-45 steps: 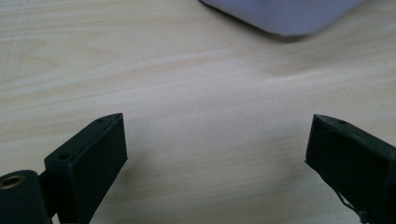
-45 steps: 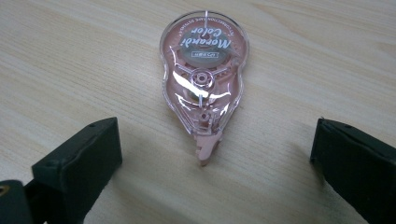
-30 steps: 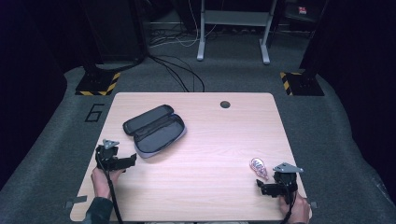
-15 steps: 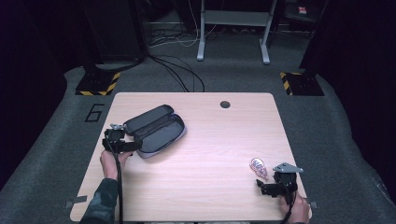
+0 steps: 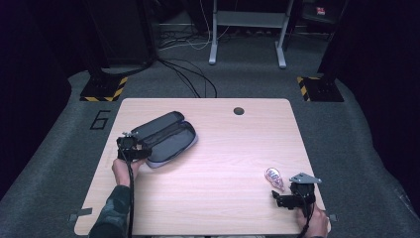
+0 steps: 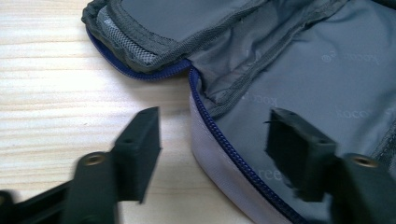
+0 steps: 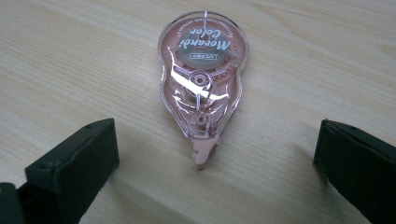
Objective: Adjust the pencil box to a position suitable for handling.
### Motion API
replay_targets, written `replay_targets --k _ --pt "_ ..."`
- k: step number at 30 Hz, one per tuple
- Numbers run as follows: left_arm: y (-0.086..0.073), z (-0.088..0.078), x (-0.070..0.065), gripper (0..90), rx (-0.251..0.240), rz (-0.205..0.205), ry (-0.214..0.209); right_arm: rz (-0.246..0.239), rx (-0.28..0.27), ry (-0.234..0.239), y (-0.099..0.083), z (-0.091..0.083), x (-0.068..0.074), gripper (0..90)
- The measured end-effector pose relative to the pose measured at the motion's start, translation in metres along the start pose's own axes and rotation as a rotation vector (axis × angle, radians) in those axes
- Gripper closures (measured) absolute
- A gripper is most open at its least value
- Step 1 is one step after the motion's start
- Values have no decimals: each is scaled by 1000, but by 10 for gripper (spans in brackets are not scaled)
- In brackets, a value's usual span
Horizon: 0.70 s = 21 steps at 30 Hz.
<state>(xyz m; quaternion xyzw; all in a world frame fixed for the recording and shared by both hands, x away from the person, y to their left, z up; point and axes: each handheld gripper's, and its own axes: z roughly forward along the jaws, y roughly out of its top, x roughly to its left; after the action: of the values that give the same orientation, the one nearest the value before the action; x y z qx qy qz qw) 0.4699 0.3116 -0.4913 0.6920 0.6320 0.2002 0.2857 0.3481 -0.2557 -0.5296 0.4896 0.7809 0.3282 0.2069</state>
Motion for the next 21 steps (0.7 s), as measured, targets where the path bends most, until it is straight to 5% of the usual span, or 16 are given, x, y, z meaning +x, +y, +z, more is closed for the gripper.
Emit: replay_targets --k 4,21 --pt "-3 -1 -5 487 -23 40 40 2 -1 0 0 0 0 0" --pt "-8 3 -6 754 -22 43 50 3 -1 -1 0 0 0 0"
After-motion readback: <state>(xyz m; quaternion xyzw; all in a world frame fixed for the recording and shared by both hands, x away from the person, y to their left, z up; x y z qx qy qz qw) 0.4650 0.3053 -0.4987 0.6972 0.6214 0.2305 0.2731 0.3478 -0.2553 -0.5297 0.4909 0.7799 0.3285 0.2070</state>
